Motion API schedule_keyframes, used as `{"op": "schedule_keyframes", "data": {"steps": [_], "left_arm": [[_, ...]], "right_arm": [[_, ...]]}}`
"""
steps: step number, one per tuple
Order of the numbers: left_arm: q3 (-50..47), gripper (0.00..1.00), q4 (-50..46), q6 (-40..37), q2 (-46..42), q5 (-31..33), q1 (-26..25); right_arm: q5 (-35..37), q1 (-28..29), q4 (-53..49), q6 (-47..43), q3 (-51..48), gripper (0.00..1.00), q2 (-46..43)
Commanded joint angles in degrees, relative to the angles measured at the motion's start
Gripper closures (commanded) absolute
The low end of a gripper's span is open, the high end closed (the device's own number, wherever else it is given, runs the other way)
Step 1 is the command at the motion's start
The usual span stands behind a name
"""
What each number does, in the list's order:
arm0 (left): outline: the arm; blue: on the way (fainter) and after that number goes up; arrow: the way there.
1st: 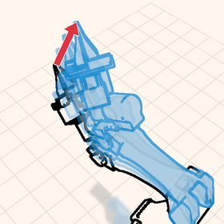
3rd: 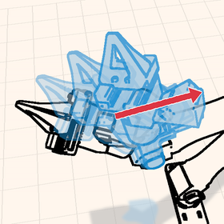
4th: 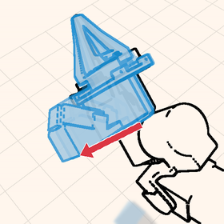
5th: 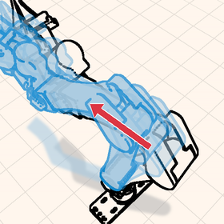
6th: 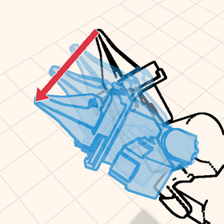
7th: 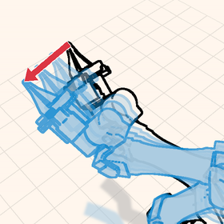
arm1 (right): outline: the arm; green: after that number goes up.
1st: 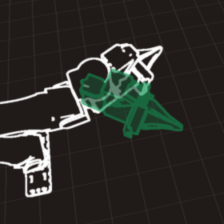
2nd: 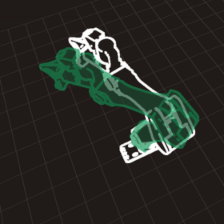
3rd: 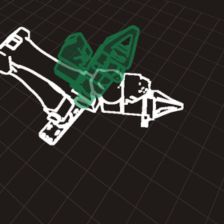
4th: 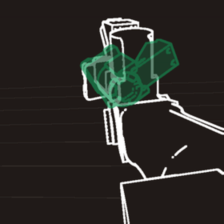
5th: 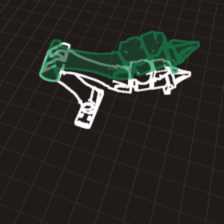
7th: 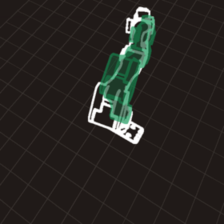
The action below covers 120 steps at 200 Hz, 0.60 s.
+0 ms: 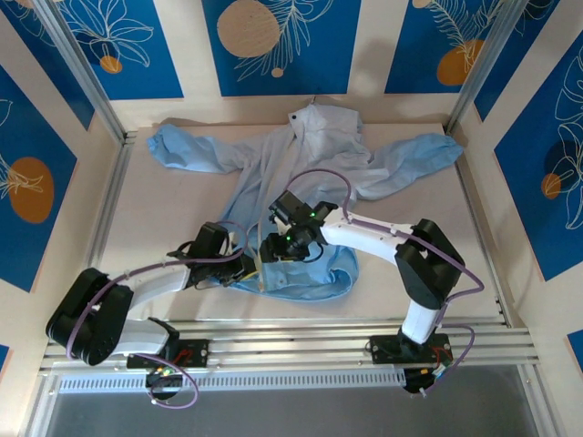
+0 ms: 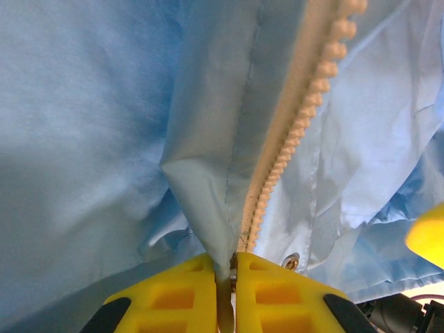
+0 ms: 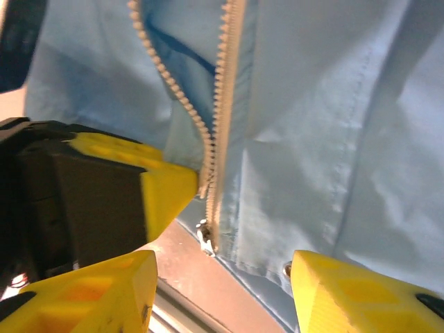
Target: Zip up the jacket
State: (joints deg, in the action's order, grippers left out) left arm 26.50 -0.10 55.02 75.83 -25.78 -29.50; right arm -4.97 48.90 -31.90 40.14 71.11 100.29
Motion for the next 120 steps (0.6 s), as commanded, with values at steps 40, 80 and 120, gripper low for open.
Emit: {"op": "schedule_keyframes", "data": {"steps": [40, 80, 120], "left_arm": [[-1.45, 1.00, -0.50, -0.06, 1.66, 2.50, -0.04], [-1.95, 1.00, 2.42, 0.87, 3.00, 1.44, -0.04], [-1.41, 1.00, 3.61, 1.01, 2.70, 1.01, 0.13]], "right_arm": [[-3.07, 1.11, -2.39, 2.31, 2.13, 0.44, 8.19], [-0.77, 3.50, -2.50, 2.75, 6.05, 0.42, 14.49], [5.07, 3.44, -8.44, 2.77, 8.15, 0.84, 16.71]]}}
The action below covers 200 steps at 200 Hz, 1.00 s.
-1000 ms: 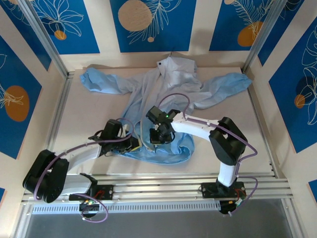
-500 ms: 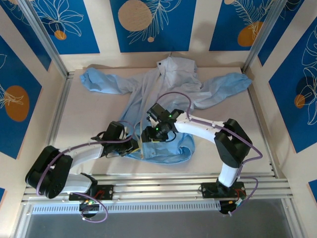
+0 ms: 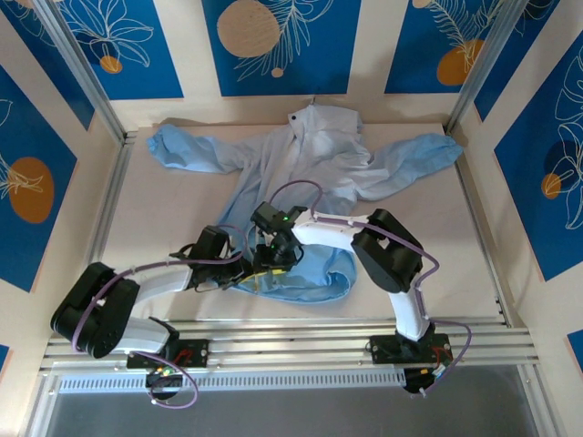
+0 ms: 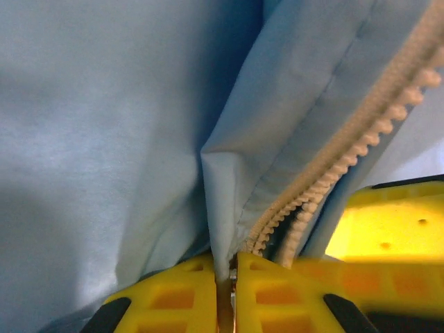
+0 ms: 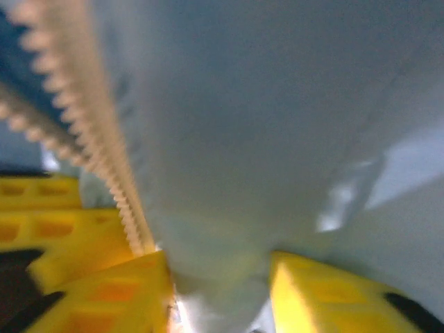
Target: Zip up the jacket
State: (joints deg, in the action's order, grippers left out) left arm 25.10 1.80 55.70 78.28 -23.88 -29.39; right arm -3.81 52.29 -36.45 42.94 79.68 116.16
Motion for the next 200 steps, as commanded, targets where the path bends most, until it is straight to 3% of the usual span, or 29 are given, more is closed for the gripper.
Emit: {"op": "schedule_keyframes", "data": {"steps": [1, 23, 59, 99, 133, 150, 200], "left_arm": [[0.06, 1.00, 1.58, 0.18, 0.23, -0.94, 0.07], [2.93, 1.00, -1.76, -2.42, -1.04, -0.67, 0.79], [6.79, 1.00, -4.36, -5.22, -5.40, -1.85, 1.52], [11.82, 1.00, -3.14, -10.61, -8.13, -4.82, 1.53], [15.41, 1.00, -0.96, -12.73, -7.26, -5.51, 1.61], [15.82, 1.00, 1.11, -11.50, -5.72, -6.46, 1.62], [12.22, 1.00, 11.17, -7.82, -4.51, -10.64, 0.80]], "right_arm": [[4.17, 0.07, -3.81, -0.21, -0.54, 0.85, 0.57], [10.53, -1.35, -1.69, -1.68, -4.84, 1.00, -6.94], [14.33, -5.46, 3.40, -4.51, -10.57, 1.00, -20.60], [16.36, -6.34, 7.23, -18.37, -10.50, 1.00, -26.99], [13.70, -4.31, 18.51, -32.93, -15.42, 1.00, -33.10], [9.84, -4.74, 23.55, -36.09, -18.47, 1.00, -35.29], [7.57, -5.26, 28.30, -40.99, -21.47, 1.00, -36.87]]}}
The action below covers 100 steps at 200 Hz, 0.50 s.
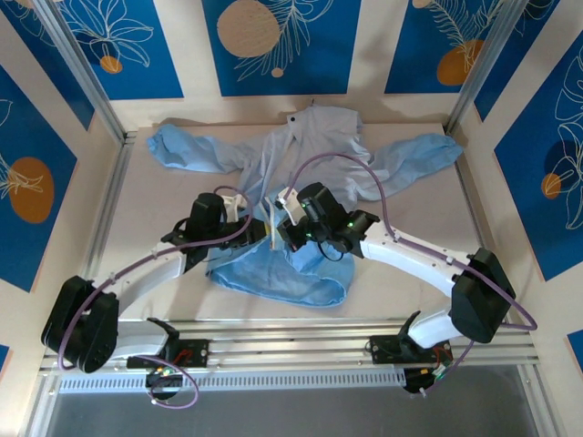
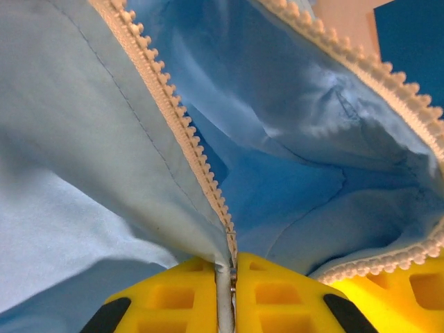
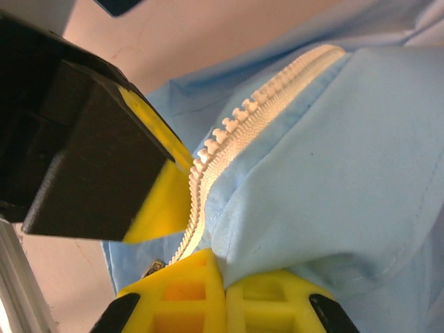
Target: Zip up the jacket
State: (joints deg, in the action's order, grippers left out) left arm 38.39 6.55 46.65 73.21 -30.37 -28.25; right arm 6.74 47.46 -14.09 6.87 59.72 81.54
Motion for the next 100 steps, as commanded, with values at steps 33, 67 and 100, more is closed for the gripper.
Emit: {"op": "schedule_keyframes", "data": {"steps": [33, 67, 100], "left_arm": [[0.02, 1.00, 1.89, -0.22, -3.67, -5.92, -2.57], [-0.01, 1.00, -10.34, -4.55, -13.26, -2.69, -2.78], [0.54, 1.00, -14.13, -6.42, -16.85, 0.65, -2.69]], "right_arm": [[-0.72, -2.42, 6.62, -5.53, -1.25, 1.00, -1.45], [0.14, -4.72, 6.21, -6.08, 0.75, 1.00, -0.68], [-3.30, -5.06, 8.07, -6.21, 0.38, 1.00, -1.92]]}}
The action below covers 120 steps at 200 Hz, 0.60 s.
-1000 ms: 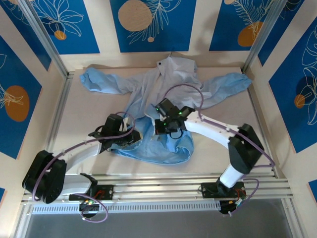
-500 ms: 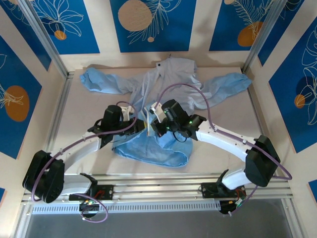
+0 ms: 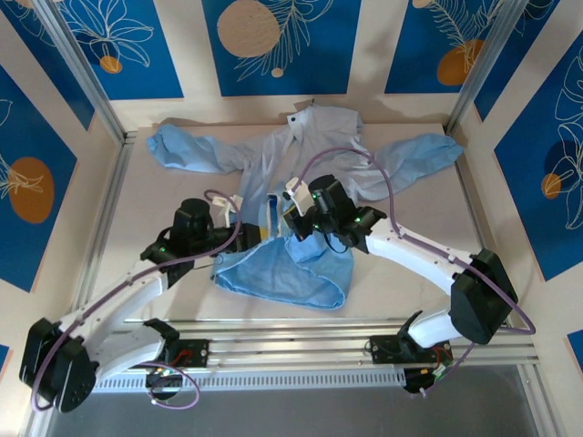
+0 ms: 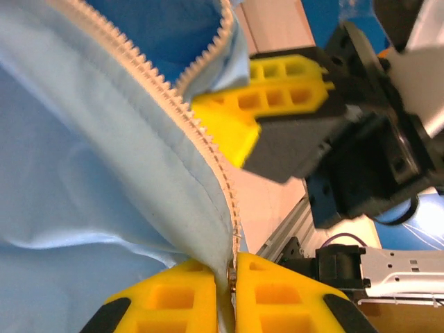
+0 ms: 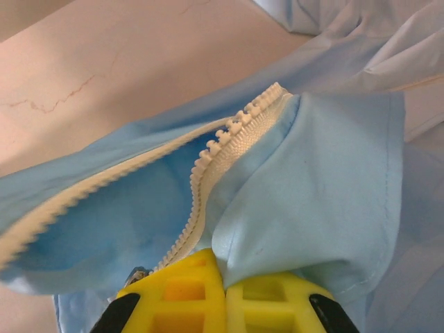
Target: Zip up the jacket
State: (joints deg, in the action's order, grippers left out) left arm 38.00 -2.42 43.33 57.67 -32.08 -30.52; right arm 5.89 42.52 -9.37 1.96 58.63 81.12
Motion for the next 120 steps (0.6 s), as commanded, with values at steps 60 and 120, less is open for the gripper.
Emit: {"op": "schedule_keyframes", "data": {"steps": [60, 120], "left_arm": [[1.56, 1.00, 6.63, -4.95, 1.68, 5.30, -0.02], [-2.25, 1.00, 24.12, -6.46, 2.22, 5.20, 0.03]], "right_arm": [[-9.23, -0.64, 7.07, -2.12, -3.46, 1.00, -8.68], [-13.77, -3.00, 8.37, -1.41, -3.95, 1.00, -11.16]]}}
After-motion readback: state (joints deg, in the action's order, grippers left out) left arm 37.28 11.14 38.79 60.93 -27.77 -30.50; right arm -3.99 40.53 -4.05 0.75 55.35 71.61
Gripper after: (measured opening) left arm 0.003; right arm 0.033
